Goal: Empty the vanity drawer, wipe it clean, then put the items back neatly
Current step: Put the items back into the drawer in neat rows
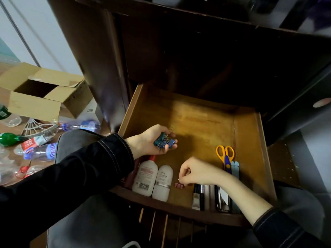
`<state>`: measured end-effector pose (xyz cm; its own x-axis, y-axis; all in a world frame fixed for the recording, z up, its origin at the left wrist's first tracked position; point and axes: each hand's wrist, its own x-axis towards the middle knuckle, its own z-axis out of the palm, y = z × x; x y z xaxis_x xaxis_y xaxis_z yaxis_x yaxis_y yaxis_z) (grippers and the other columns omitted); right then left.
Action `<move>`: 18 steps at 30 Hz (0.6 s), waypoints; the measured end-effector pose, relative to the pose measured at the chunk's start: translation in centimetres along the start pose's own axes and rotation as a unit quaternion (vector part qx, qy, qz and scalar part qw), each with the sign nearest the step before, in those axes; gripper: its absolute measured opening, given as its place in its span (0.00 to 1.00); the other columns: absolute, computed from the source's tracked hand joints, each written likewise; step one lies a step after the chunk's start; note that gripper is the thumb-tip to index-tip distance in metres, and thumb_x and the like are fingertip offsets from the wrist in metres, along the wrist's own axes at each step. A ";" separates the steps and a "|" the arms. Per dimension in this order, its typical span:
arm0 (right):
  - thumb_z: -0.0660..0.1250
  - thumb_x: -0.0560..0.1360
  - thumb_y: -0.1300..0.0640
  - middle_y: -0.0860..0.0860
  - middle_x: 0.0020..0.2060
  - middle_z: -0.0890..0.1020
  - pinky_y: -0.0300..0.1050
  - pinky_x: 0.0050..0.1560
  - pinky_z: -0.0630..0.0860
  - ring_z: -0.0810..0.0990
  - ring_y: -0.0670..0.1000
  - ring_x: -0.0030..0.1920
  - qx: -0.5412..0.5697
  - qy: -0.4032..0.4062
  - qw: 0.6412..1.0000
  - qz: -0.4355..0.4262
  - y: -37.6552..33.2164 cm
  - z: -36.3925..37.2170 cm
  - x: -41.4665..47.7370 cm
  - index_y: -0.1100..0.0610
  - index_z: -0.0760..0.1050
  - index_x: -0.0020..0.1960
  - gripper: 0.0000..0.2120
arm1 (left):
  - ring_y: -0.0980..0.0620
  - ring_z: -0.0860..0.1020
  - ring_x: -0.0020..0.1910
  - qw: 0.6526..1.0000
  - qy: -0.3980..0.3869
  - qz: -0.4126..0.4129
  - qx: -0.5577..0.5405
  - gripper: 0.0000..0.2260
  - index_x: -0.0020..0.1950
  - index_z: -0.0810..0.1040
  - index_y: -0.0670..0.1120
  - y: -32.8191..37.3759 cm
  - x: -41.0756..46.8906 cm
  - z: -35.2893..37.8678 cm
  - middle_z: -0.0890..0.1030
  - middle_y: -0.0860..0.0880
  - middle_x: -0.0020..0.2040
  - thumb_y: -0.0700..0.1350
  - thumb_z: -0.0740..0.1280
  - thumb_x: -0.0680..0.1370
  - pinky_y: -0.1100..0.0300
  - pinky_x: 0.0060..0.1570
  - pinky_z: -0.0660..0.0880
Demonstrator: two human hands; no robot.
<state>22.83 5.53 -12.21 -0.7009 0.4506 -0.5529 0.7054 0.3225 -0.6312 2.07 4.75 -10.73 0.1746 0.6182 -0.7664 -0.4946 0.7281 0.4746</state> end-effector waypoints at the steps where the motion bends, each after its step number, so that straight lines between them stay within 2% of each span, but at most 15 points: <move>1: 0.72 0.73 0.57 0.48 0.35 0.86 0.50 0.42 0.79 0.81 0.44 0.36 -0.008 -0.003 1.000 0.000 -0.1 0.0 -0.1 0.56 0.85 0.40 0.05 | 0.46 0.82 0.38 1.000 -0.003 0.000 0.004 0.06 0.47 0.76 0.42 0.0 0.1 0.0 0.83 0.42 0.42 0.41 0.60 0.78 0.65 0.22 0.70; 6: 0.72 0.73 0.58 0.50 0.39 0.86 0.54 0.46 0.79 0.83 0.53 0.42 -0.044 -0.033 0.998 -0.020 -0.5 0.8 0.0 0.58 0.86 0.41 0.06 | 0.46 0.82 0.37 1.000 -0.012 -0.003 0.012 0.06 0.49 0.77 0.42 0.0 0.4 -0.3 0.84 0.42 0.41 0.41 0.61 0.77 0.64 0.22 0.72; 10: 0.70 0.74 0.60 0.53 0.39 0.86 0.52 0.42 0.77 0.77 0.47 0.36 -0.044 -0.051 0.997 -0.039 -0.8 1.3 0.1 0.60 0.85 0.43 0.06 | 0.46 0.83 0.36 1.000 -0.021 -0.004 0.014 0.06 0.49 0.77 0.43 -0.1 0.5 -0.3 0.84 0.43 0.40 0.41 0.61 0.76 0.64 0.23 0.72; 14: 0.69 0.74 0.62 0.57 0.33 0.81 0.47 0.35 0.68 0.70 0.46 0.31 -0.048 -0.065 0.995 -0.051 -1.1 1.7 0.1 0.59 0.82 0.37 0.08 | 0.46 0.83 0.36 1.000 -0.023 -0.004 0.019 0.06 0.48 0.77 0.43 -0.1 0.6 -0.3 0.84 0.43 0.40 0.42 0.61 0.76 0.64 0.24 0.72; 18: 0.71 0.76 0.60 0.47 0.27 0.75 0.45 0.34 0.65 0.66 0.44 0.26 -0.047 -0.094 0.993 -0.055 -1.3 1.8 0.1 0.49 0.76 0.30 0.16 | 0.45 0.83 0.37 1.000 -0.018 0.000 0.020 0.06 0.49 0.77 0.43 -0.2 0.5 -0.2 0.84 0.43 0.41 0.41 0.61 0.77 0.64 0.25 0.73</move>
<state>21.61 3.62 -12.44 -0.7748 0.2485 -0.5813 0.6247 0.4420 -0.6438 2.07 4.86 -11.27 0.2060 0.6276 -0.7508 -0.4593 0.7395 0.4921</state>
